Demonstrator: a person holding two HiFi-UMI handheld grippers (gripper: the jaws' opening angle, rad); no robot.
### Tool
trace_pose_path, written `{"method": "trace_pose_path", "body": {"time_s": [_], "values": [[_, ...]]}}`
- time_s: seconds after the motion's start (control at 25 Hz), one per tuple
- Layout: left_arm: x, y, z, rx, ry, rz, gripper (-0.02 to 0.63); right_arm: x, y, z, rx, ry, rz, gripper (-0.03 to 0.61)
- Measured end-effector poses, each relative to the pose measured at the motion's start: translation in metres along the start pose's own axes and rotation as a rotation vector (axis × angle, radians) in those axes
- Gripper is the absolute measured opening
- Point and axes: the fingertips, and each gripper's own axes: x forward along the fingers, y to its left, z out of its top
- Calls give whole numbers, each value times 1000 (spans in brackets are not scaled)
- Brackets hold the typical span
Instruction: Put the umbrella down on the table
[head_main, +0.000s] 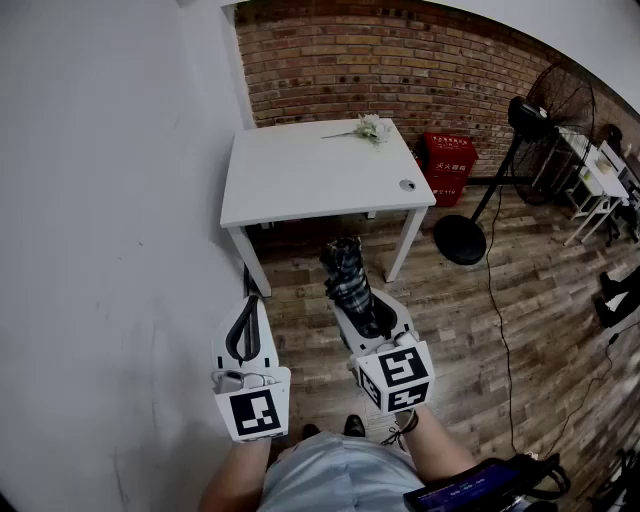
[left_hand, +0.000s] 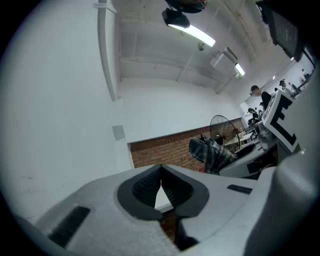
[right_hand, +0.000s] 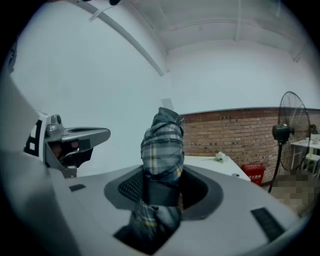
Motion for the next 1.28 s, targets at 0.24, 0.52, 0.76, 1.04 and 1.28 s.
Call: {"method": "trace_pose_path", "body": {"time_s": [0.24,0.52,0.76,1.04,1.28], "values": [[-2,-8,-1,13,9,0,5,-9,-6,0,22,-17,4,196],[7,-26,0,18,23,5,6,-15,-26,0,34,-23,11,196],[14,-47,-1,25,39,27,6,-22,-51,-9,39,-7,27,196],[25,-54,-13,11,72,47,6,-12,-69,-23,50,24,32,196],[51,-43,-32,2,87,52,6,19,-76,-31,53,47,39,196]]}}
